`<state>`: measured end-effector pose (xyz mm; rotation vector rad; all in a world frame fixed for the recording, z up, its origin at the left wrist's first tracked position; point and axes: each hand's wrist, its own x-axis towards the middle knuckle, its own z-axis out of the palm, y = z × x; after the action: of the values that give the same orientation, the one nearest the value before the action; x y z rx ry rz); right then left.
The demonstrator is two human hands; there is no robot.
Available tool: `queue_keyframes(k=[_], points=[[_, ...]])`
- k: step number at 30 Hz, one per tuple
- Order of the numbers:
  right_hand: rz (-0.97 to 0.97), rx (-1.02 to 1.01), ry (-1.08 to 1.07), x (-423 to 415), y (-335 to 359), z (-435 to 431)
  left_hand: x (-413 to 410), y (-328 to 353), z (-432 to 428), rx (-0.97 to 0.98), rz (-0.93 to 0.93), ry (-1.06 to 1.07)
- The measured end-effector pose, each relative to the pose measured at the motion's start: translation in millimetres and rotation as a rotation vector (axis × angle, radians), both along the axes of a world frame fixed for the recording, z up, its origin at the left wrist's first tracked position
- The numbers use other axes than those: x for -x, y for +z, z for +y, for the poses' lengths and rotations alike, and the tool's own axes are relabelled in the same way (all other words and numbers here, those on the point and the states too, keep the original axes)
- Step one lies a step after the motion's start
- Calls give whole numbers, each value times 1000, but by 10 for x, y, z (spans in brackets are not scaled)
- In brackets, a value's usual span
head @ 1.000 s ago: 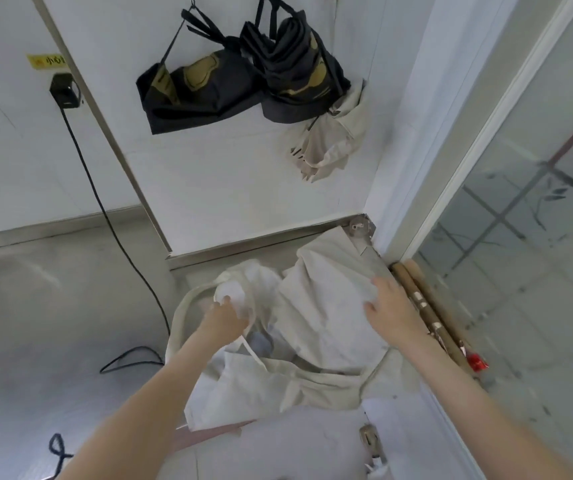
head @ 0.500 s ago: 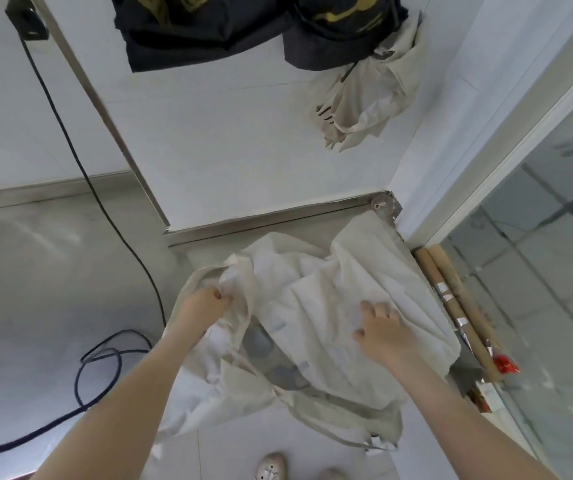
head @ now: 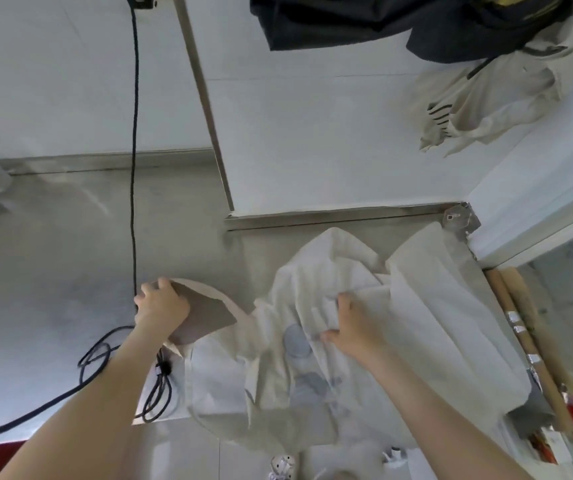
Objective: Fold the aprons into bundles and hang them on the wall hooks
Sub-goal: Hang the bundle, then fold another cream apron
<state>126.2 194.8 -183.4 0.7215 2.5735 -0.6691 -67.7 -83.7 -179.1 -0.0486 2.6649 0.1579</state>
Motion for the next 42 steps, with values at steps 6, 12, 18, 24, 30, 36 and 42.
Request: queue_keyframes(k=[6, 12, 18, 24, 30, 36, 42], points=[[-50, 51, -12, 274, -12, -141, 525, 105, -729, 20, -49, 296], [121, 118, -130, 413, 31, -335, 487, 408, -473, -170, -5, 117], [259, 309, -167, 458, 208, -452, 100, 417, 515, -429, -90, -239], [330, 411, -161, 364, 284, -320, -90, 120, 879, -420, -326, -311], [160, 247, -344, 260, 255, 146, 90, 241, 866, -163, -277, -556], [-189, -25, -166, 139, 189, 257, 201, 412, 785, -91, -173, -596], [169, 224, -91, 495, 1024, -123, -24, 922, 1107, -297, -205, -679]])
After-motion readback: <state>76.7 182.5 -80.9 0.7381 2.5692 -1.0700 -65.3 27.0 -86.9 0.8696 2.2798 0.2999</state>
